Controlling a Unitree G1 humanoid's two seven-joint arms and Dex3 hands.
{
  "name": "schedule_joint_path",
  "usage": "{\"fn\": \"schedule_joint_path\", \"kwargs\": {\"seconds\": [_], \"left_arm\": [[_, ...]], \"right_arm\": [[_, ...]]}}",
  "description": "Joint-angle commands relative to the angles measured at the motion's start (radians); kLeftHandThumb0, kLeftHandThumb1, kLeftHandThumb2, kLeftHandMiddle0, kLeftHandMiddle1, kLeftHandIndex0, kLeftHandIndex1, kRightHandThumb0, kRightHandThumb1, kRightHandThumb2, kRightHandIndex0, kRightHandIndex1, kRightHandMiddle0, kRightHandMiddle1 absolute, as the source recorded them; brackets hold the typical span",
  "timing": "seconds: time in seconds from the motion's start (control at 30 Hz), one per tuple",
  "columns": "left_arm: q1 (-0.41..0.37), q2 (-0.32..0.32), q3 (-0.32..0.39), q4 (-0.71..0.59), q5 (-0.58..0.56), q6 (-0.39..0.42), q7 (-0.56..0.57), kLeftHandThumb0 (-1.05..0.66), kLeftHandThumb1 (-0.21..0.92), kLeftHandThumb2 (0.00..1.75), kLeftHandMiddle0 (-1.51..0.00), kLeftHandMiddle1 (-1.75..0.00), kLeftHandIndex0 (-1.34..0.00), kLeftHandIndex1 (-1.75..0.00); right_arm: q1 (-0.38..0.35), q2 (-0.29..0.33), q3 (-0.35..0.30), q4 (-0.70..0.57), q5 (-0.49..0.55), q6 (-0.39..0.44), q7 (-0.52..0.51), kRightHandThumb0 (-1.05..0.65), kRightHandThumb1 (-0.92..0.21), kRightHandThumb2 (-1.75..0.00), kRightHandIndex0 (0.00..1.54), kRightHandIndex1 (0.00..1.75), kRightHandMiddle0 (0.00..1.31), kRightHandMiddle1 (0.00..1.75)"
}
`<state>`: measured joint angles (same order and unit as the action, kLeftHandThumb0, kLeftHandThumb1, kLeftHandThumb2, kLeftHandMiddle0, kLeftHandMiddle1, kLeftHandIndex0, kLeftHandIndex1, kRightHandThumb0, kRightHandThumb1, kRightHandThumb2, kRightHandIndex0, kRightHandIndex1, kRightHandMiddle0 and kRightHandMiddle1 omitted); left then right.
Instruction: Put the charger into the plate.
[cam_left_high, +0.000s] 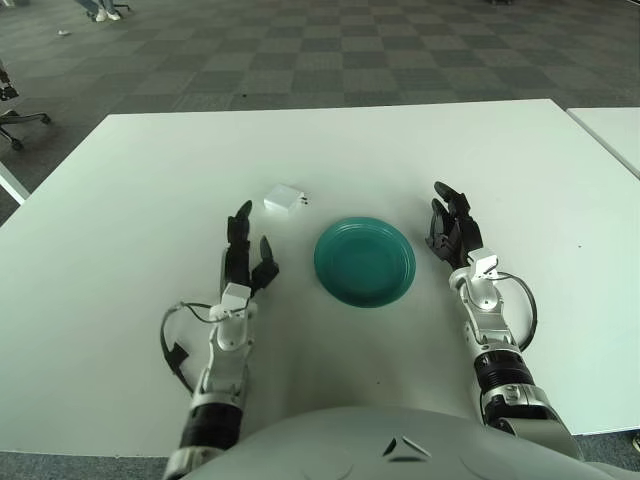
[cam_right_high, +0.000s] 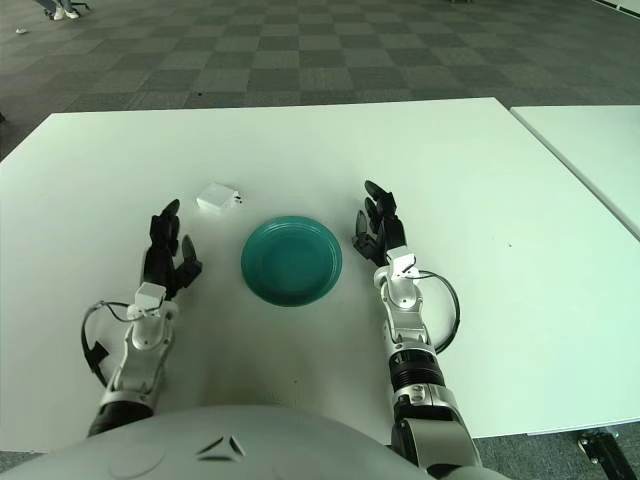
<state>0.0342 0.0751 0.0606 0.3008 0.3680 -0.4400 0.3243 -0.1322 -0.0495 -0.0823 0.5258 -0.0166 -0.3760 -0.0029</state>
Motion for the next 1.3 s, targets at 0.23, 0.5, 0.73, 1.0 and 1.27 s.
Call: {"fn": "schedule_joint_path", "kwargs": {"seconds": [0.23, 0.5, 0.73, 1.0, 1.27], "left_arm": [[-0.328, 0.298, -0.092, 0.191, 0.313, -0.007, 0.146, -1.04, 0.92, 0.64, -0.16, 0.0, 0.0, -0.56], [-0.532, 0.534, -0.215, 0.313, 0.374, -0.075, -0.082, -1.05, 0.92, 0.55, -0.1, 0.0, 0.0, -0.69], [-0.669, 0.583, -0.314, 0.367, 0.443, -0.031, -0.187, -1.05, 0.92, 0.41, -0.07, 0.0, 0.0, -0.68], [-0.869, 0.595, -0.468, 0.617, 0.54, -0.067, -0.227, -1.05, 0.92, 0.35, -0.07, 0.0, 0.0, -0.67], [-0.949, 0.601, -0.524, 0.754, 0.494, -0.209, -0.317, -1.05, 0.92, 0.34, -0.1, -0.01, 0.0, -0.84]], "right_arm": [[0.052, 0.011, 0.0, 0.112, 0.003, 0.097, -0.008, -0.78, -0.92, -0.8, 0.2, 0.0, 0.0, 0.57], [0.034, 0.011, -0.002, 0.144, 0.005, 0.089, -0.009, -0.78, -0.92, -0.81, 0.18, 0.0, 0.0, 0.58], [0.022, 0.016, -0.006, 0.172, 0.007, 0.078, -0.013, -0.78, -0.92, -0.81, 0.18, 0.0, 0.0, 0.58], [0.014, 0.022, 0.001, 0.217, -0.004, 0.046, -0.026, -0.81, -0.92, -0.81, 0.18, 0.0, 0.0, 0.56], [0.007, 0.024, 0.007, 0.255, -0.012, 0.024, -0.04, -0.81, -0.92, -0.82, 0.16, 0.0, 0.0, 0.52]]}}
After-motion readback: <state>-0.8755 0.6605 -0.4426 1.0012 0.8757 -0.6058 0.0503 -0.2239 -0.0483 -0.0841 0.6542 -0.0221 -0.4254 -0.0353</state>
